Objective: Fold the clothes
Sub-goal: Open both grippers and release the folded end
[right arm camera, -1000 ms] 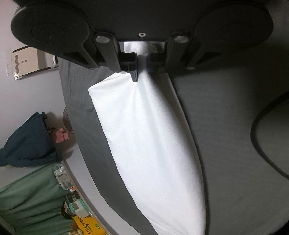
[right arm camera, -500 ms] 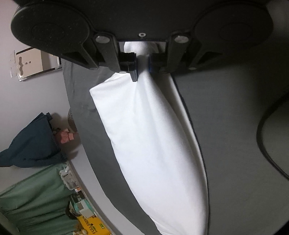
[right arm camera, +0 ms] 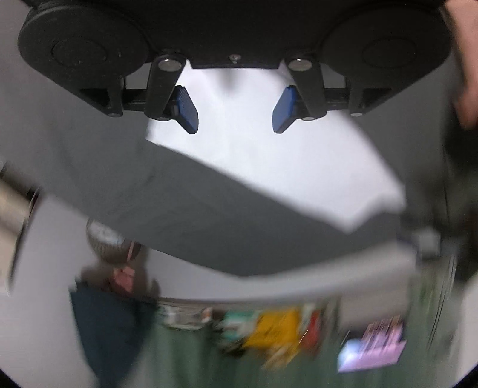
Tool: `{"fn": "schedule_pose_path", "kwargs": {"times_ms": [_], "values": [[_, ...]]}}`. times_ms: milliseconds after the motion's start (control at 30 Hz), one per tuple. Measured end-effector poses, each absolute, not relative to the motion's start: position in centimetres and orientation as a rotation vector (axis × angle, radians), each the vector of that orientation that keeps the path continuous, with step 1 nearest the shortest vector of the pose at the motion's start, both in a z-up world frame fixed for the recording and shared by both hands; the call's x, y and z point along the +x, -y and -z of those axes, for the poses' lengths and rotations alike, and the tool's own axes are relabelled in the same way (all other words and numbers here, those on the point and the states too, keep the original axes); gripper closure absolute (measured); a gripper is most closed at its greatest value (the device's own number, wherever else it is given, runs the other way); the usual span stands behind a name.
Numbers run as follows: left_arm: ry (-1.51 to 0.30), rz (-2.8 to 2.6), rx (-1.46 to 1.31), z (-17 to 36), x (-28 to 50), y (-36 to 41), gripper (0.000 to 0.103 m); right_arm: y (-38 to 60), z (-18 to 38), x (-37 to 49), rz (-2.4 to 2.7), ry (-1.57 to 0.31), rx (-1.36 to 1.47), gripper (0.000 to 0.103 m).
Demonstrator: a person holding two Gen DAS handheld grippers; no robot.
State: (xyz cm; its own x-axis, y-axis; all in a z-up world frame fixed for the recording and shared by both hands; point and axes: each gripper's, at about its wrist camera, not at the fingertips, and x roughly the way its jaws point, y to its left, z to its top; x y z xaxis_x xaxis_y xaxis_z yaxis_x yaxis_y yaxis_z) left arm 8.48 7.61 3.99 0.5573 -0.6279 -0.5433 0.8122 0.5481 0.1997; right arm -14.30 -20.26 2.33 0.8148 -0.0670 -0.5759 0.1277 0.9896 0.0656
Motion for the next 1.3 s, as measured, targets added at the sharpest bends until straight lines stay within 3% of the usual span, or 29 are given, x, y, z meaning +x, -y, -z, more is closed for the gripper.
{"fn": "schedule_pose_path", "kwargs": {"times_ms": [233, 433, 500, 867, 1067, 1300], "values": [[-0.519, 0.861, 0.016, -0.1, 13.2, -1.2, 0.035, 27.1, 2.0, -7.0, 0.225, -0.57, 0.536, 0.049], [-0.617, 0.751, -0.116, 6.7, 16.6, 1.2, 0.035, 28.8, 4.6, -7.2, 0.299, -0.541, 0.53, 0.048], [-0.622, 0.726, -0.131, 8.1, 16.9, 1.3, 0.035, 28.6, 5.3, -7.7, 0.322, -0.556, 0.459, 0.039], [-0.51, 0.689, -0.117, 8.7, 13.2, -0.3, 0.035, 28.5, 4.8, -7.9, 0.365, -0.603, 0.345, 0.037], [-0.405, 0.778, -0.085, 5.8, 7.8, 1.9, 0.035, 27.1, 2.7, -8.6, 0.314, -0.519, 0.254, 0.028], [-0.404, 0.764, 0.042, 5.0, 4.2, 7.6, 0.035, 26.0, 4.1, -7.0, 0.315, -0.627, 0.142, 0.019]]}}
